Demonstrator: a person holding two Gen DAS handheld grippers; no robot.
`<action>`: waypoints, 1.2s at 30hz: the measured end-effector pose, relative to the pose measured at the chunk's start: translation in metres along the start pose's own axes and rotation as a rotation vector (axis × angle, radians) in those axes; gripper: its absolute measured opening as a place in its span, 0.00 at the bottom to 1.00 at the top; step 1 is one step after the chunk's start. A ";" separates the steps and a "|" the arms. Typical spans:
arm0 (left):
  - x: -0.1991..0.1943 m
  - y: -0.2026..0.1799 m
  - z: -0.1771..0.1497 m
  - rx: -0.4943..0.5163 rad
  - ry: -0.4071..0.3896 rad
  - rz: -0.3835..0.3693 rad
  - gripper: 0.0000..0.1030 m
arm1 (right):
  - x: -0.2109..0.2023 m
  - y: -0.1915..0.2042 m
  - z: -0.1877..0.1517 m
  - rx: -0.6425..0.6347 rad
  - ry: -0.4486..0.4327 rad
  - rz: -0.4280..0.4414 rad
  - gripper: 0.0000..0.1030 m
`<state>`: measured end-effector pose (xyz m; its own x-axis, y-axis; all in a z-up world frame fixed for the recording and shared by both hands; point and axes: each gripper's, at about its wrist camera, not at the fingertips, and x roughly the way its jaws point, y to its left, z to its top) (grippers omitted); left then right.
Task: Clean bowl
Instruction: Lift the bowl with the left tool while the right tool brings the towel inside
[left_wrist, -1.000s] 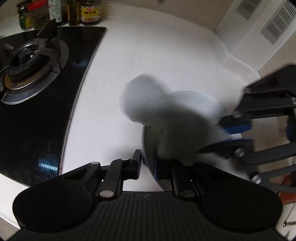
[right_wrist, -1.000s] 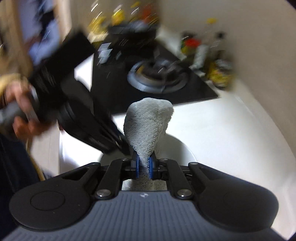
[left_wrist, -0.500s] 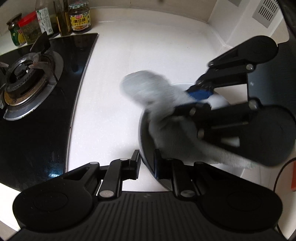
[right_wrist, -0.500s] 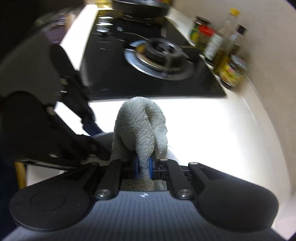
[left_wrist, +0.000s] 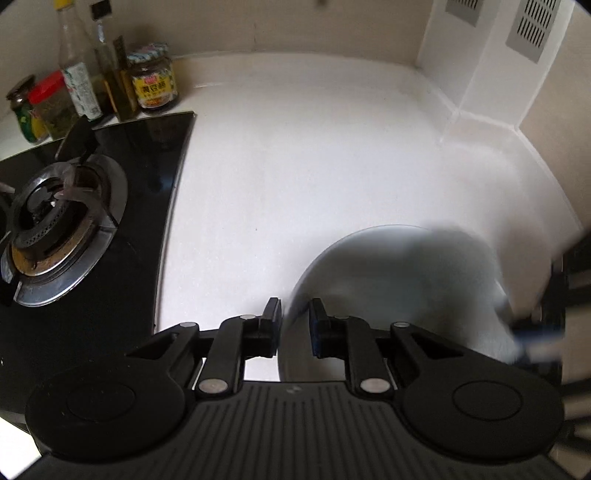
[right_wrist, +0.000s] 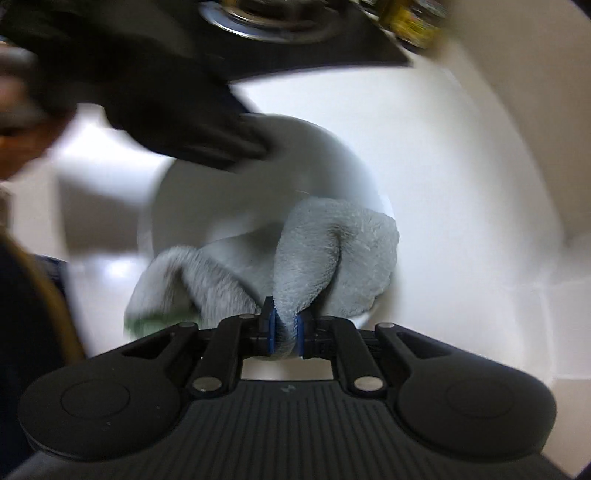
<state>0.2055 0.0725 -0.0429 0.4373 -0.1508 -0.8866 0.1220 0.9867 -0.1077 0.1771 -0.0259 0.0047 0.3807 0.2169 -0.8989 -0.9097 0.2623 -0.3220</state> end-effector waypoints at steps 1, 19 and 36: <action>-0.001 0.002 0.001 -0.010 0.021 -0.017 0.13 | -0.002 0.003 0.001 -0.048 -0.024 0.000 0.07; 0.018 0.014 0.008 -0.005 0.033 -0.039 0.20 | 0.022 0.045 0.013 -0.467 0.168 -0.320 0.07; 0.026 0.011 0.034 0.004 0.169 -0.163 0.15 | -0.041 -0.012 -0.012 0.286 0.038 0.009 0.08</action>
<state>0.2483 0.0776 -0.0524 0.2562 -0.2952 -0.9204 0.1826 0.9499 -0.2539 0.1705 -0.0496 0.0414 0.3617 0.1859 -0.9136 -0.8268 0.5167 -0.2222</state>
